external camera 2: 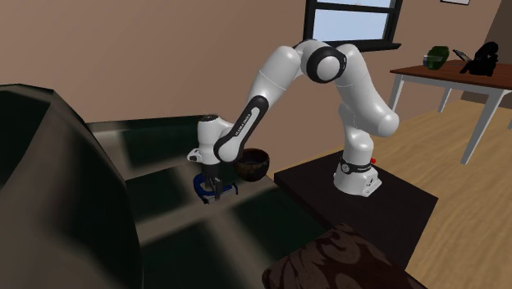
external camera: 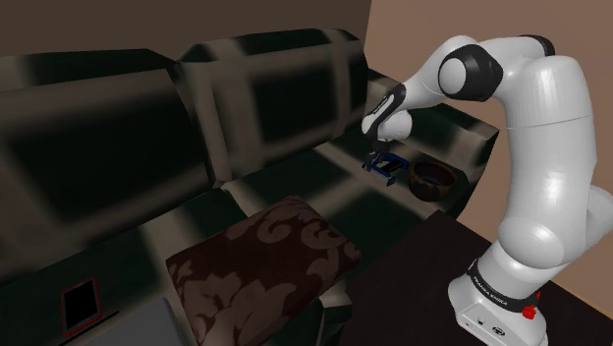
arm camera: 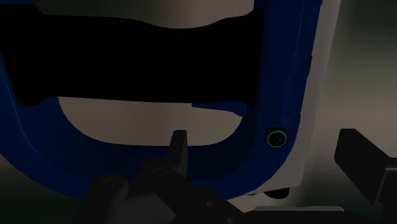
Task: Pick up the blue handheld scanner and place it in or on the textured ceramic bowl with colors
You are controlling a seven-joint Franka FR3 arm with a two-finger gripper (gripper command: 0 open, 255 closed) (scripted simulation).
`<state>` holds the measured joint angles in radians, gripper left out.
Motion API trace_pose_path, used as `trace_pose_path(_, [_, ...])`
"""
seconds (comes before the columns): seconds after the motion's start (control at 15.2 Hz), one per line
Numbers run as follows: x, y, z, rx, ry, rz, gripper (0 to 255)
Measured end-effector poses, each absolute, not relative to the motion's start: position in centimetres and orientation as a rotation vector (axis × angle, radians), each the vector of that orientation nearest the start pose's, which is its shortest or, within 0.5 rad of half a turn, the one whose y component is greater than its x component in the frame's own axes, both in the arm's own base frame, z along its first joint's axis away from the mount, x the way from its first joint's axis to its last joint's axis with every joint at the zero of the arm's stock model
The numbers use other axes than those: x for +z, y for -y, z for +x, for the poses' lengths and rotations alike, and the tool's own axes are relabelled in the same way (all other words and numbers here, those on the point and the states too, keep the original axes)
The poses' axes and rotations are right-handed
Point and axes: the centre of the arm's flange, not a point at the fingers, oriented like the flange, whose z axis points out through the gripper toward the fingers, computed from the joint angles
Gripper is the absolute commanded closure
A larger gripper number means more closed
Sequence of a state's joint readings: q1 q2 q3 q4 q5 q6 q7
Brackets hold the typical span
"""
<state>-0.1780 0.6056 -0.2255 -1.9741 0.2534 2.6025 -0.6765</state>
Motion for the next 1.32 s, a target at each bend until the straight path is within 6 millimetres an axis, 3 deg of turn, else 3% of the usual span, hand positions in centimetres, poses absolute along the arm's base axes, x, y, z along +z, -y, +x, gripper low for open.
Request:
trace_pose_path(0.53, [15.99, 24.3, 56.47, -0.071, 0.158, -3.155, 0])
trace_pose_path(0.59, [15.99, 24.3, 56.47, -0.071, 0.158, -3.155, 255])
trace_pose_path(1.32, [16.24, 24.28, 56.47, -0.071, 0.158, -3.154, 255])
